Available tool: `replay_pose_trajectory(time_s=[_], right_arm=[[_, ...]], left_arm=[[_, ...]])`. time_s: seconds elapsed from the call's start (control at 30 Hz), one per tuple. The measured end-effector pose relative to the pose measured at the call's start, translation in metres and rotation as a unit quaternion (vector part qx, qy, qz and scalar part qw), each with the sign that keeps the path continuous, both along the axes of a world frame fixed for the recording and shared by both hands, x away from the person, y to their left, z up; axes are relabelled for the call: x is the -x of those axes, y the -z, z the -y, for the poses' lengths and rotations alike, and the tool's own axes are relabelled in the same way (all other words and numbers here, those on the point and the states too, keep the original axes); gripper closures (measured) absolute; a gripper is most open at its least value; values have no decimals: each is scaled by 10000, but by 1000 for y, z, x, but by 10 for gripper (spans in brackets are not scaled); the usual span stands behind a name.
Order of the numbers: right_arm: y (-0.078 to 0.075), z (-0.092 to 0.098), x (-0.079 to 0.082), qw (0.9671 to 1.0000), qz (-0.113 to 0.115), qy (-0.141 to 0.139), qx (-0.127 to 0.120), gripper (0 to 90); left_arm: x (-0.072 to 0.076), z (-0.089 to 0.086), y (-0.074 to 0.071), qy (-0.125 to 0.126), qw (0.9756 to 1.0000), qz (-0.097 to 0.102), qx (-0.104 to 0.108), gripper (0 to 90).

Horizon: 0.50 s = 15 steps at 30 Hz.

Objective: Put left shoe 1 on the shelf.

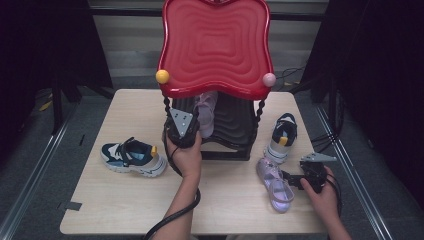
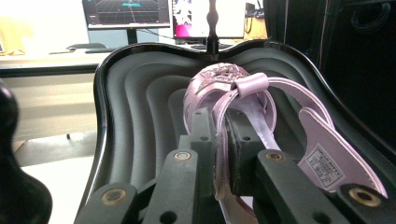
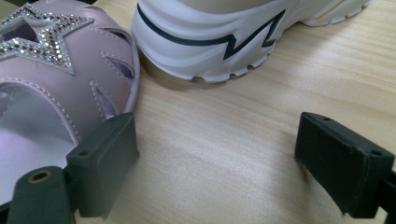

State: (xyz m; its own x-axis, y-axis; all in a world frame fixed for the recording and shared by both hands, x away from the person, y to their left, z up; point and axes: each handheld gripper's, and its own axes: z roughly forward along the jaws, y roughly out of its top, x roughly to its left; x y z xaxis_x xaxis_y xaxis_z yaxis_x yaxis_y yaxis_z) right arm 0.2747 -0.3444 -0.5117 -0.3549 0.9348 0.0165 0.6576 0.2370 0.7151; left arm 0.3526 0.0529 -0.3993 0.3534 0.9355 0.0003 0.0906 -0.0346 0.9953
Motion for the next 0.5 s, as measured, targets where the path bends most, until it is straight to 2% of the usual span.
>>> replay_pose_trajectory(time_s=[0.2, 0.27, 0.4, 0.5], right_arm=[[0, 0, 0, 10000, 0, 0, 0, 123], [0, 0, 0, 10000, 0, 0, -1, 123], [0, 0, 0, 10000, 7, -3, 4, 123], [0, 0, 0, 10000, 2, -1, 0, 123]], left_arm=[[-3, 2, 2, -218, 9997, 90, -13, 827], [-3, 5, 3, -284, 9995, 116, 71, 825], [-3, 10, 7, -368, 9993, 78, -64, 822], [-2, 14, 9, -429, 9989, 146, -122, 815]])
